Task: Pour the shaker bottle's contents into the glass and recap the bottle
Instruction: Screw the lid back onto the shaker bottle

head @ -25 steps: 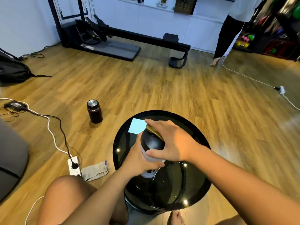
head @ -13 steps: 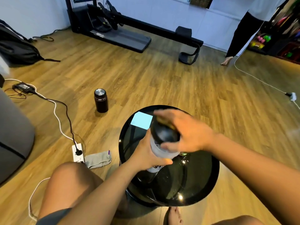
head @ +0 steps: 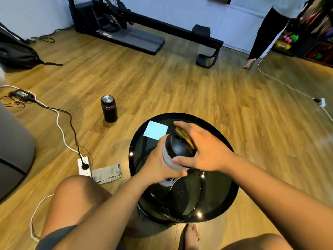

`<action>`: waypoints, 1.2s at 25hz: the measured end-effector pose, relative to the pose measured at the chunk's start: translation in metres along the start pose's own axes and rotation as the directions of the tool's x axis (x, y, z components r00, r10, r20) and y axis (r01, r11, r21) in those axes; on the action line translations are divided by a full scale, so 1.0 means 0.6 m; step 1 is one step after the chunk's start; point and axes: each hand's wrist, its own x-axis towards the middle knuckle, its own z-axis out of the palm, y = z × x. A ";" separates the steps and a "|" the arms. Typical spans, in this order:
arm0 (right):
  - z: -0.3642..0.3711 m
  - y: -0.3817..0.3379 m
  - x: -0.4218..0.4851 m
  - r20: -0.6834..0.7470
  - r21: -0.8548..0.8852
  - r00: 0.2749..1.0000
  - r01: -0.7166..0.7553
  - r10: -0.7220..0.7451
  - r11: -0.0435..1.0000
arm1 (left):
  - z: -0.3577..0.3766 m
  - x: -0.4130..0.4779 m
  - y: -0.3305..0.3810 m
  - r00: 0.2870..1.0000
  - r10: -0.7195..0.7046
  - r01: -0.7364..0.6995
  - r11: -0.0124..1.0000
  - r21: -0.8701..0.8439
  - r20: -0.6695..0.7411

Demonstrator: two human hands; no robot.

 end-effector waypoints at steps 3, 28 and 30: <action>0.013 -0.014 0.021 0.032 -0.250 0.987 0.161 -0.158 0.955 | -0.003 0.002 -0.004 1.000 0.001 -0.001 1.000 -0.026 -0.011; 0.015 -0.013 0.016 -0.009 -0.112 0.996 0.084 -0.085 0.990 | -0.005 0.002 -0.008 1.000 -0.014 0.015 1.000 -0.028 0.019; 0.003 -0.004 0.025 0.042 -0.174 0.988 0.153 -0.148 0.973 | -0.004 0.005 -0.009 1.000 -0.010 0.011 0.999 -0.042 0.024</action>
